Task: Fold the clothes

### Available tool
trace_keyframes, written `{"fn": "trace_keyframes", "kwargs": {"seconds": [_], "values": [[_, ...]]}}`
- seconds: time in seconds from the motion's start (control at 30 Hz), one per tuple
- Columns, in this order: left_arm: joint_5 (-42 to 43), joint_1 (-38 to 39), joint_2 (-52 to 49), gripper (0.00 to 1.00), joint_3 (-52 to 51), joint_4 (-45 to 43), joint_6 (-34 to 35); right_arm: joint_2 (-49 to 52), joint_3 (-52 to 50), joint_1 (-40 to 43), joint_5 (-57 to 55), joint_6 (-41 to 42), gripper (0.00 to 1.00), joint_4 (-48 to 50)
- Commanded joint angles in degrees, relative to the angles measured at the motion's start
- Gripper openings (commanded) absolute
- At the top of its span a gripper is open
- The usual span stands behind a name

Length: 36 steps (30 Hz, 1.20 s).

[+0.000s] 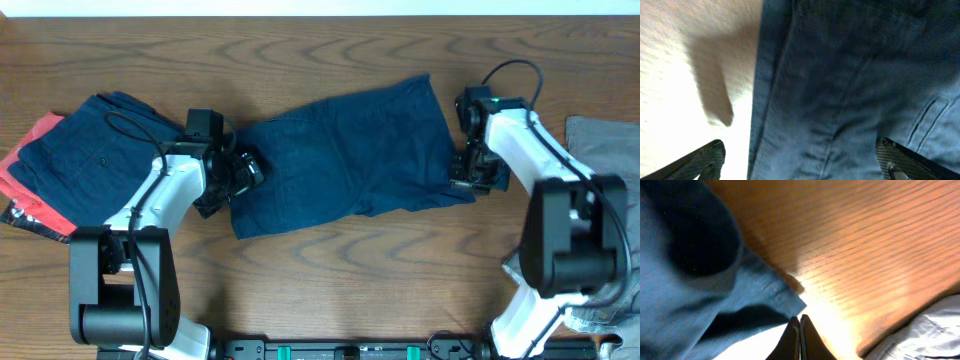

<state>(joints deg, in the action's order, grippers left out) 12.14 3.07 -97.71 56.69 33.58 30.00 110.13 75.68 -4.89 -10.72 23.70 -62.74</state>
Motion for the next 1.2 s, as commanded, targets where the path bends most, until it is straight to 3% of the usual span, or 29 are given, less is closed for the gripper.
{"fn": "trace_keyframes", "kwargs": {"seconds": [0.0,0.23,0.5,0.53,0.6,0.63,0.73,0.77,0.83,0.97,1.17], "values": [[-0.09,-0.11,0.22,0.98,-0.59,-1.05,0.7,-6.12,0.15,0.35,0.94,-2.16,0.03,0.83],[5.4,0.0,-3.37,0.99,-1.03,-4.35,0.72,-14.84,0.15,0.33,12.2,-9.73,0.11,6.43],[5.44,0.02,-8.48,0.99,-1.03,-5.03,0.68,-18.36,0.15,0.31,12.96,-9.66,0.17,7.5],[5.97,0.11,-8.98,0.93,-1.03,-5.05,0.63,-18.34,0.15,0.28,13.35,-9.66,0.16,7.43],[8.35,0.11,-9.42,0.56,-1.03,-5.05,-1.62,-18.29,0.15,0.04,14.43,-10.14,0.15,7.54],[9.64,0.11,-9.42,0.43,-1.01,-5.22,-3.19,-18.29,0.15,-0.17,14.97,-10.82,0.15,7.74],[11.3,0.09,-8.66,0.15,-0.94,-4.85,-5.01,-18.29,0.15,-1.2,15.72,-12.63,0.14,8.68],[11.23,0.09,-8.22,0.1,-0.94,-4.26,-5.05,-18.29,0.15,-1.64,15.78,-13.35,0.13,9.07],[11.23,0.04,-6.62,0.06,-0.83,-2.56,-6.19,-18.21,0.13,-2.6,17.2,-15.85,0.1,10.25],[10.6,0.04,-2.45,0.06,1.18,4.07,-11.21,-17.49,0.13,-3.98,22.86,-19.47,0.06,12.48],[5.73,0.04,6.23,0.06,5.99,16.15,-13.18,-13.79,0.11,-7.06,27.78,-21.05,0.04,13.75]]}}
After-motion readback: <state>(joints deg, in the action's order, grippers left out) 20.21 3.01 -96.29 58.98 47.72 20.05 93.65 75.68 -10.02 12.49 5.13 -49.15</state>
